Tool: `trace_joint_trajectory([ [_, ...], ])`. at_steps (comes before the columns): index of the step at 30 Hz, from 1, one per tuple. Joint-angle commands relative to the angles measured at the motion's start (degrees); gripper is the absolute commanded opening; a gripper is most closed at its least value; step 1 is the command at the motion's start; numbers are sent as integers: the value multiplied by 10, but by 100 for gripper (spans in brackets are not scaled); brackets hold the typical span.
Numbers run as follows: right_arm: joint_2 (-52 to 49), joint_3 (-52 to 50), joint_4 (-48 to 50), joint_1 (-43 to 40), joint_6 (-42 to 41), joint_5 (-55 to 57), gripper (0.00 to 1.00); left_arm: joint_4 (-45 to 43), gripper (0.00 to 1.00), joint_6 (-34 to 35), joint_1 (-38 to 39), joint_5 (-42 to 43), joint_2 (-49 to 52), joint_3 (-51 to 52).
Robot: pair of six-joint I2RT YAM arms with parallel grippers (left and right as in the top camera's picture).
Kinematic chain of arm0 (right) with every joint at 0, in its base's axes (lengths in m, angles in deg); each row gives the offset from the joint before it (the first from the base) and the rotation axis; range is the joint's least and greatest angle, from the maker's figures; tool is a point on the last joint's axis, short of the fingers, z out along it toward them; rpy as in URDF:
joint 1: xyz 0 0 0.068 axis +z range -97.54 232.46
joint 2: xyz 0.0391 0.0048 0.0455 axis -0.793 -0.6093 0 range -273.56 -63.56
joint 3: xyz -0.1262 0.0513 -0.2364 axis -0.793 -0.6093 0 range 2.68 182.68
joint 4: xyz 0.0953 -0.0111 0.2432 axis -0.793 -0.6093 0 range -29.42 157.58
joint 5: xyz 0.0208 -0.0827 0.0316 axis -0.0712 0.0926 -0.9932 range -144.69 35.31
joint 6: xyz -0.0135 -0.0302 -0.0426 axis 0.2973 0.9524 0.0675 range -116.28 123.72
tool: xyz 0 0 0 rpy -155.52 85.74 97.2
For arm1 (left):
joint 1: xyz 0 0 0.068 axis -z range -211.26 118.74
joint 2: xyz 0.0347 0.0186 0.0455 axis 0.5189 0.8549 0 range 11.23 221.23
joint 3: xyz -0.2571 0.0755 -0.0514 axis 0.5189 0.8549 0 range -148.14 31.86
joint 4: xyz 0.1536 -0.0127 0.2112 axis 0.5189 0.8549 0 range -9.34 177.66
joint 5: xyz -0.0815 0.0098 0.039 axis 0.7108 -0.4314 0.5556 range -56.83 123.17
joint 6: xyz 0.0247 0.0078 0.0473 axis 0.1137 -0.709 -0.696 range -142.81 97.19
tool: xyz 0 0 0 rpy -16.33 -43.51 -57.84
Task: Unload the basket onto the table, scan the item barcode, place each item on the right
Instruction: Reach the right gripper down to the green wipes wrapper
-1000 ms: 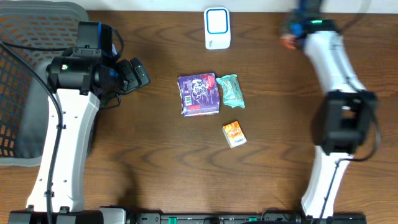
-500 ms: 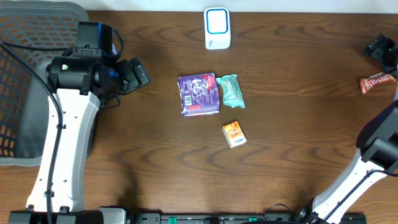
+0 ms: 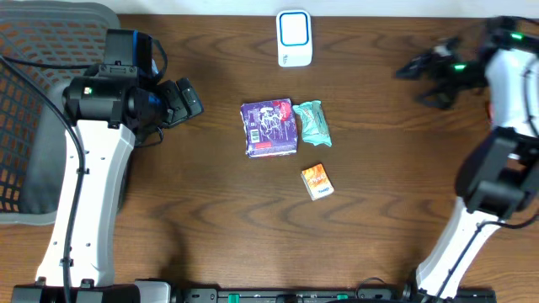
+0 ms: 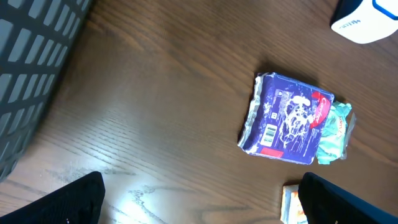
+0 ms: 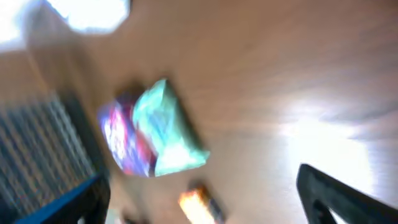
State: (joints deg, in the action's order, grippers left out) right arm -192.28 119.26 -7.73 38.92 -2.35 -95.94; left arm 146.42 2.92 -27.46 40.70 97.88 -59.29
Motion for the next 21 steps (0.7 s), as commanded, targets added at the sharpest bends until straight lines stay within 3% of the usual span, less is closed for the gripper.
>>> trace_joint_trajectory([
  [1, 7, 6, -39, 85, 94, 11, 88, 2, 99, 5, -2, -3, 2, 0],
  [8, 9, 9, -50, 211, 94, 70, 80, 2, 99, 5, -2, -3, 2, 0],
  [12, 15, 27, -54, 248, 86, 73, 67, 2, 99, 5, -2, -3, 2, 0],
  [15, 21, 28, -55, 249, 82, 73, 49, 2, 99, 5, -2, -3, 2, 0],
  [18, 21, 24, -57, 250, 80, 136, 55, 2, 99, 5, -2, -3, 2, 0],
  [21, 21, 17, -57, 257, 42, 229, 54, 2, 99, 5, -2, -3, 2, 0],
])
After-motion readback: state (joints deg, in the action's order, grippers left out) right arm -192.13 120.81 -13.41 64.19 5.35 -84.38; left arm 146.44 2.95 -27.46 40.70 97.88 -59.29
